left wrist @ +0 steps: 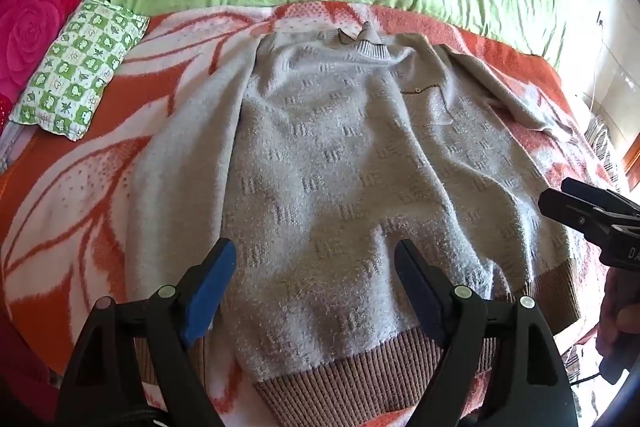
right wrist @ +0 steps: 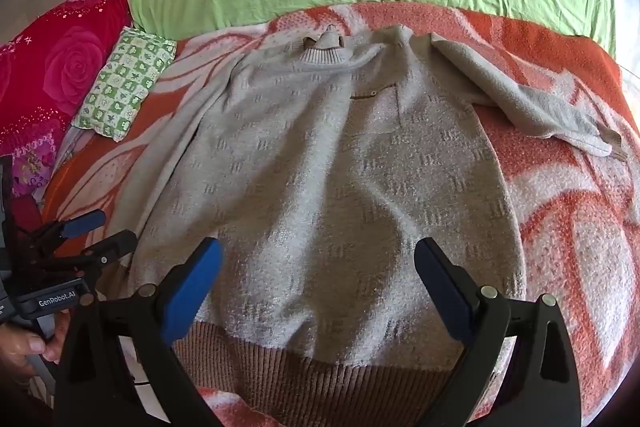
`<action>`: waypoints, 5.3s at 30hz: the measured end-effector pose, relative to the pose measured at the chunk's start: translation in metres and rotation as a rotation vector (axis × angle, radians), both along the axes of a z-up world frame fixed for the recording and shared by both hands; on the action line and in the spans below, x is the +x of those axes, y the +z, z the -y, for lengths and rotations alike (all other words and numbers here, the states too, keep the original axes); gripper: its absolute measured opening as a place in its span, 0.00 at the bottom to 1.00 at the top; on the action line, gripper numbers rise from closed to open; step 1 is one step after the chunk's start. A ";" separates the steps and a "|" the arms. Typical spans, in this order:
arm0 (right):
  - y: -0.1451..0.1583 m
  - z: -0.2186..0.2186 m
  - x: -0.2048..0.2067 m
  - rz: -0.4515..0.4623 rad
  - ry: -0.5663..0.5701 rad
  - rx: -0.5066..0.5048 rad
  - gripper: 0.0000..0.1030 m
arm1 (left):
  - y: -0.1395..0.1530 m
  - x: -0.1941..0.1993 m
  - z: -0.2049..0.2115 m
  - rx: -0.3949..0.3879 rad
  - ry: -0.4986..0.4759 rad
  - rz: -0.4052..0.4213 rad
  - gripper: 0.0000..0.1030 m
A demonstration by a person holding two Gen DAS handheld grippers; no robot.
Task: Fold small clothes
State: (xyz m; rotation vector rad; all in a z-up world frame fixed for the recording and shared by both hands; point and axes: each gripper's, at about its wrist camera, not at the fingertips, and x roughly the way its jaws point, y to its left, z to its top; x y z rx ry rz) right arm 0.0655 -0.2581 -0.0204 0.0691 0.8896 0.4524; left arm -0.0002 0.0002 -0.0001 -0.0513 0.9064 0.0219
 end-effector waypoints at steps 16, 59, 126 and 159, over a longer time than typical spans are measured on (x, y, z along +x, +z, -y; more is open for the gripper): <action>-0.002 0.003 -0.003 -0.021 0.006 0.013 0.94 | -0.004 0.004 -0.004 0.003 0.037 -0.022 0.79; -0.024 -0.004 0.013 0.016 0.042 -0.042 0.94 | -0.013 0.024 0.001 -0.005 0.023 -0.028 0.79; 0.003 -0.039 0.260 -0.100 0.153 0.558 0.09 | -0.039 0.259 -0.066 -0.294 0.213 -0.157 0.79; -0.038 0.117 0.270 -0.134 -0.320 0.394 0.56 | -0.042 0.271 -0.098 -0.216 0.192 -0.109 0.06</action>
